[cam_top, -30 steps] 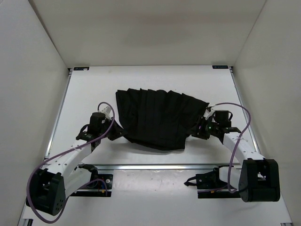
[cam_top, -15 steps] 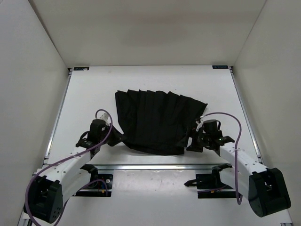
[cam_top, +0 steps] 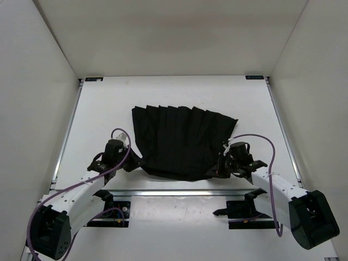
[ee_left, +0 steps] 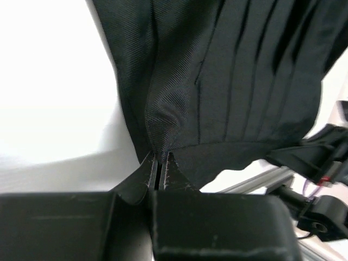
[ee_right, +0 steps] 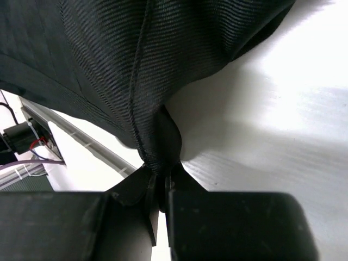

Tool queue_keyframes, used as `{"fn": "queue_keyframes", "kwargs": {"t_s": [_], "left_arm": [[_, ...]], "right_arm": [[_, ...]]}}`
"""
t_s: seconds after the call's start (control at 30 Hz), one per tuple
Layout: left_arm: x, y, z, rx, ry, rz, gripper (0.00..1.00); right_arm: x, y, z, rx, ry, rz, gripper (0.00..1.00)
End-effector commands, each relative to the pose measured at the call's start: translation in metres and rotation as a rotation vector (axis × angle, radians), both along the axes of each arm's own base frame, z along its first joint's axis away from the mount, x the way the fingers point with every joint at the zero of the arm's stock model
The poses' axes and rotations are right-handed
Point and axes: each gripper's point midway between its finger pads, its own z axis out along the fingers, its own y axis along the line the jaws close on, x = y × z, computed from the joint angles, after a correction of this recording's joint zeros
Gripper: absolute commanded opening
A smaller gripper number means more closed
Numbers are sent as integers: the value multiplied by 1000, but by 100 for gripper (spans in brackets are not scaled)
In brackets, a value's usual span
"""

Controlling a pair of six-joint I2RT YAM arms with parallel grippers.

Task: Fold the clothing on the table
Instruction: Flatten the skirt out

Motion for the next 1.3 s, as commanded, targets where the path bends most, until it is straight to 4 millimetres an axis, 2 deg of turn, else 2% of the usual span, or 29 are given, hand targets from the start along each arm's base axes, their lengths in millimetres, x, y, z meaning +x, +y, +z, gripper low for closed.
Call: {"fn": "queue_keyframes", "kwargs": {"t_s": [0.0, 0.07, 0.13, 0.17, 0.23, 0.3, 0.37, 0.4, 0.5, 0.6, 0.67, 0.7, 0.73, 0.77, 0.8, 0.83, 0.87, 0.9, 0.93, 0.97, 1.0, 1.03, 1.07, 1.1, 1.13, 1.17, 1.2, 1.23, 1.27], "left_arm": [[2, 17, 1, 103, -15, 12, 0], [12, 26, 16, 153, -51, 40, 0], [10, 33, 22, 197, -45, 44, 0], [3, 39, 17, 236, 0, 45, 0], [-11, 45, 8, 256, 56, 24, 0], [-24, 40, -3, 223, 104, -7, 0], [-43, 37, -25, 210, 182, -31, 0], [-44, 30, -24, 178, 183, -43, 0], [-62, 27, -41, 159, 244, -56, 0], [-51, 22, -38, 103, 200, -24, 0], [-24, 19, -22, 86, 124, -3, 0], [-5, 18, -5, 77, 70, 11, 0], [27, 18, 17, 81, 4, 26, 0], [42, 14, 19, 110, -14, -17, 0], [77, 11, 57, 105, -110, -10, 0], [116, 6, 93, 116, -199, -25, 0], [137, 5, 93, 145, -205, -53, 0], [174, -4, 138, 134, -307, -66, 0], [204, -9, 203, 128, -470, -77, 0], [221, -12, 212, 169, -497, -95, 0], [242, -15, 264, 175, -614, -87, 0], [253, -18, 313, 215, -738, -85, 0], [256, -19, 334, 279, -799, -76, 0], [252, -17, 380, 316, -923, -66, 0], [246, -13, 407, 358, -994, -13, 0], [244, -8, 411, 383, -1007, 19, 0], [242, 0, 407, 387, -1010, 38, 0], [234, 9, 417, 368, -1040, 71, 0], [237, 15, 386, 377, -988, 54, 0]], "right_arm": [[28, -1, 28, -23, -95, -33, 0], [44, -7, 49, -43, -148, -58, 0], [67, -21, 75, -39, -194, -109, 0], [64, -25, 76, -48, -176, -110, 0], [62, -38, 72, -90, -147, -116, 0], [56, -42, 61, -104, -115, -101, 0], [42, -35, 47, -71, -62, -74, 0], [43, -31, 47, -68, -70, -59, 1], [34, -16, 37, -45, -28, -13, 0], [38, -8, 34, -19, -9, 24, 0], [68, -8, 48, -17, -55, 32, 0], [94, -8, 72, -29, -145, 49, 0], [110, -15, 67, -60, -131, 33, 0], [148, -20, 92, -79, -197, 28, 0], [187, -23, 139, -102, -344, 33, 0], [207, -31, 140, -131, -328, 21, 0], [243, -33, 179, -147, -415, 28, 0], [273, -39, 237, -174, -549, 14, 0], [294, -44, 244, -213, -562, 3, 0], [319, -47, 290, -239, -663, -13, 0], [328, -53, 357, -269, -818, -48, 0], [340, -59, 394, -265, -907, -94, 0], [341, -60, 410, -261, -952, -104, 0], [333, -60, 438, -261, -1043, -100, 0], [326, -66, 451, -337, -1092, -141, 0], [329, -74, 443, -411, -1086, -161, 0], [315, -73, 452, -416, -1108, -157, 1], [309, -80, 438, -428, -1085, -153, 0], [310, -78, 399, -417, -999, -119, 0]]}}
